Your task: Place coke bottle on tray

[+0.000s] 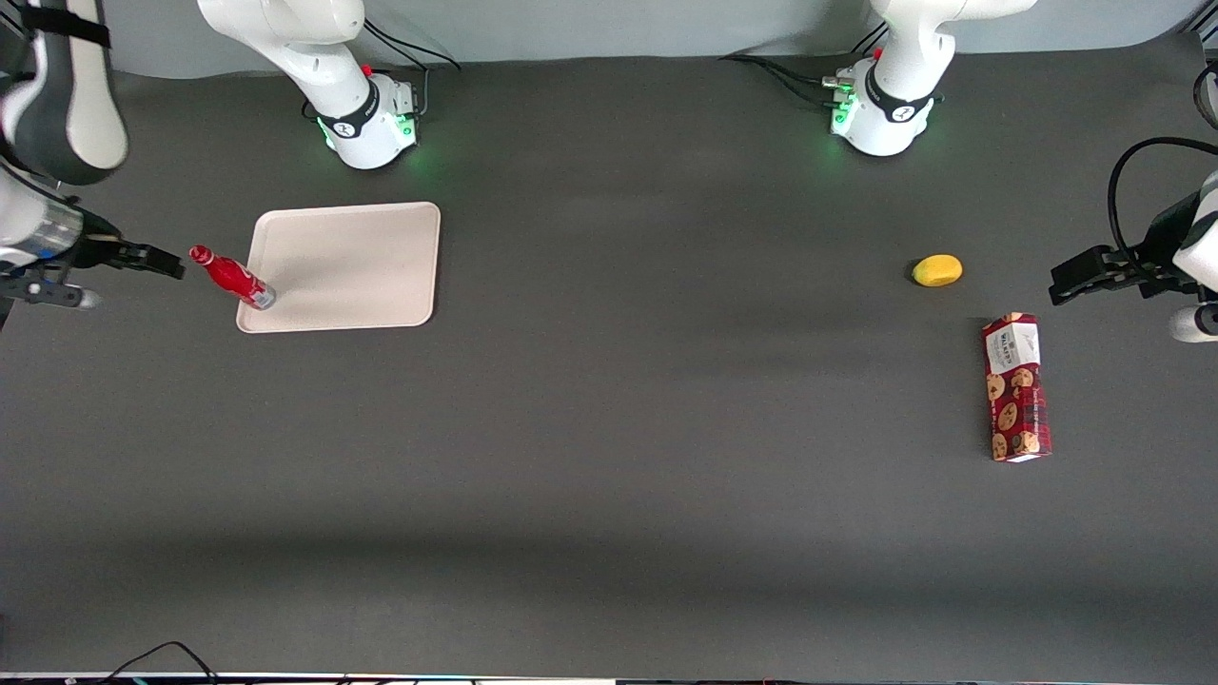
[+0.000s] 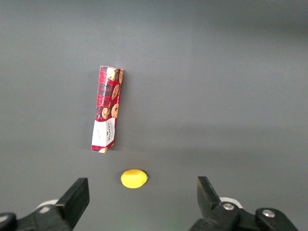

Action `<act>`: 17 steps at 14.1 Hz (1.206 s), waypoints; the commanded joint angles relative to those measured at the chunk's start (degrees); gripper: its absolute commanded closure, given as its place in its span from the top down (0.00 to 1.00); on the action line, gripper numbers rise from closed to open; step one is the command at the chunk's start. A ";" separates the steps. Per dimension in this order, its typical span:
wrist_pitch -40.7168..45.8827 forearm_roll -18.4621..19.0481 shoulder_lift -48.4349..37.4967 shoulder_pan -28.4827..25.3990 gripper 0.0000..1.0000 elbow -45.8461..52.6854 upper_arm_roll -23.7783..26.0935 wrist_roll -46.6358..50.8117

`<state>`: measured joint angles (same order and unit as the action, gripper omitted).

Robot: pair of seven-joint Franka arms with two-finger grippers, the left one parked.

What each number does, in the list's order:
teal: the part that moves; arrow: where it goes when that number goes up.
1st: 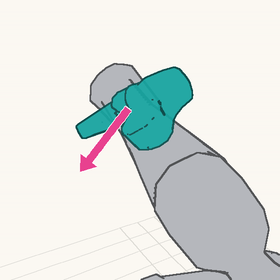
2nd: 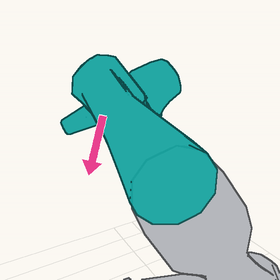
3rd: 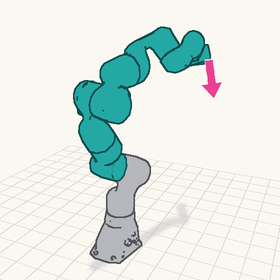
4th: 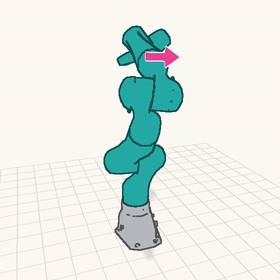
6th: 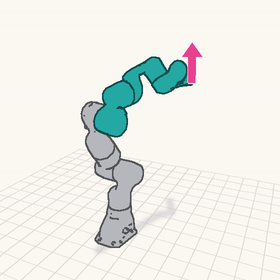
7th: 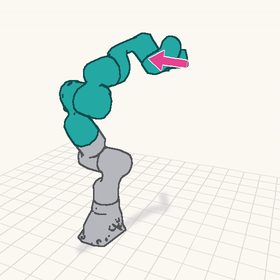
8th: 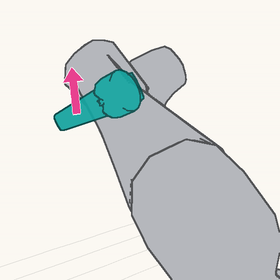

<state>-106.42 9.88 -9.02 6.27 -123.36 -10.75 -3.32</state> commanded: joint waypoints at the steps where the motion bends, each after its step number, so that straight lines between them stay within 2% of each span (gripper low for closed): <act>1: 7.88 0.76 2.69 -0.56 1.00 12.24 4.41 1.83; 4: 9.12 -8.62 4.61 -1.00 1.00 22.25 7.31 2.18; 5: 9.12 -10.65 6.63 -1.08 1.00 26.64 8.10 2.00; 7: 9.39 -10.93 10.41 -2.92 1.00 34.12 8.72 2.00; 9: 12.52 -11.02 11.57 -3.63 1.00 36.70 8.72 1.92; 10: 15.77 -11.37 11.05 -3.63 1.00 36.36 8.64 2.09; 14: 14.58 -16.37 10.87 -3.81 1.00 36.01 8.90 2.96; 16: 12.92 -15.77 10.69 -3.63 1.00 34.26 8.81 2.79; 17: 9.25 -15.59 8.95 -3.63 1.00 29.81 8.90 2.62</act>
<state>-93.22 -4.97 1.15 2.68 -89.42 -1.78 -1.90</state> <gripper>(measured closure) 0.000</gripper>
